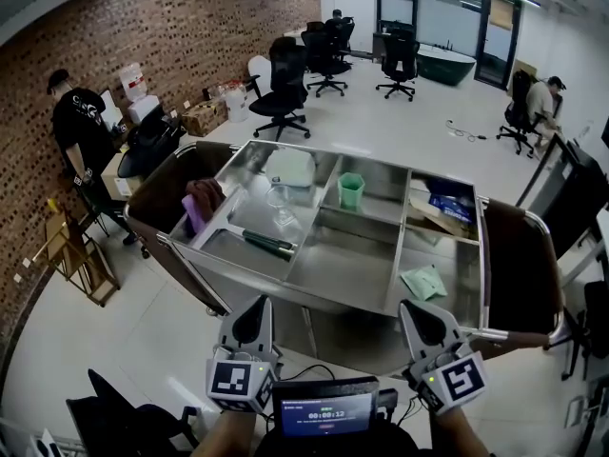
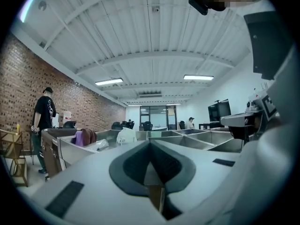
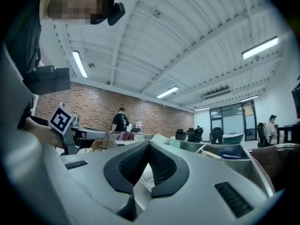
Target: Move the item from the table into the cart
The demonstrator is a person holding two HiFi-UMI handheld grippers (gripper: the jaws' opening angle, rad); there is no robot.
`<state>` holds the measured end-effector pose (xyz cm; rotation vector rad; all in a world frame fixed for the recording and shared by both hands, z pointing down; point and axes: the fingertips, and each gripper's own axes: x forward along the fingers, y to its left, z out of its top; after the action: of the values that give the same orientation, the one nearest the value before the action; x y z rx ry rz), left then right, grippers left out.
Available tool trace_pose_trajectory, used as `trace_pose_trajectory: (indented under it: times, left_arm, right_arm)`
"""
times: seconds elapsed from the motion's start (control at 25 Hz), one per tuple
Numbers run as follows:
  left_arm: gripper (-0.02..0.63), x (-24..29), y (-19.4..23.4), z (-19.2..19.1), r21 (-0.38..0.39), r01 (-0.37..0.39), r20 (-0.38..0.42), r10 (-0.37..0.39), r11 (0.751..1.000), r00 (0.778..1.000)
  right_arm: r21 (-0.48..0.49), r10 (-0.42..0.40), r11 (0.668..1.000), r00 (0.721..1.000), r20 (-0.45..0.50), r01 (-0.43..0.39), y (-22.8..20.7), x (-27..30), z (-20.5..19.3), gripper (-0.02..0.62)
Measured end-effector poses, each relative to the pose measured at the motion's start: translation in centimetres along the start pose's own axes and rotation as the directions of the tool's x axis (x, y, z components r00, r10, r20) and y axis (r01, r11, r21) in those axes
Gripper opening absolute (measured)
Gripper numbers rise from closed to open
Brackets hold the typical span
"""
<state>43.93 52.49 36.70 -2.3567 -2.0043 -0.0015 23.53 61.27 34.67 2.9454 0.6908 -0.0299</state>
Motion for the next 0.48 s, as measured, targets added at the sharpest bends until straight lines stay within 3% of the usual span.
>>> trace_pose_trajectory:
  times: [0.48]
  left_arm:
    - [0.003,-0.46,0.44,0.35,0.002,-0.007,0.000,0.007,1.000,1.000]
  right_arm:
    - [0.002,0.001,1.000,1.000,-0.003,-0.001,0.52,0.09,-0.10,0.008]
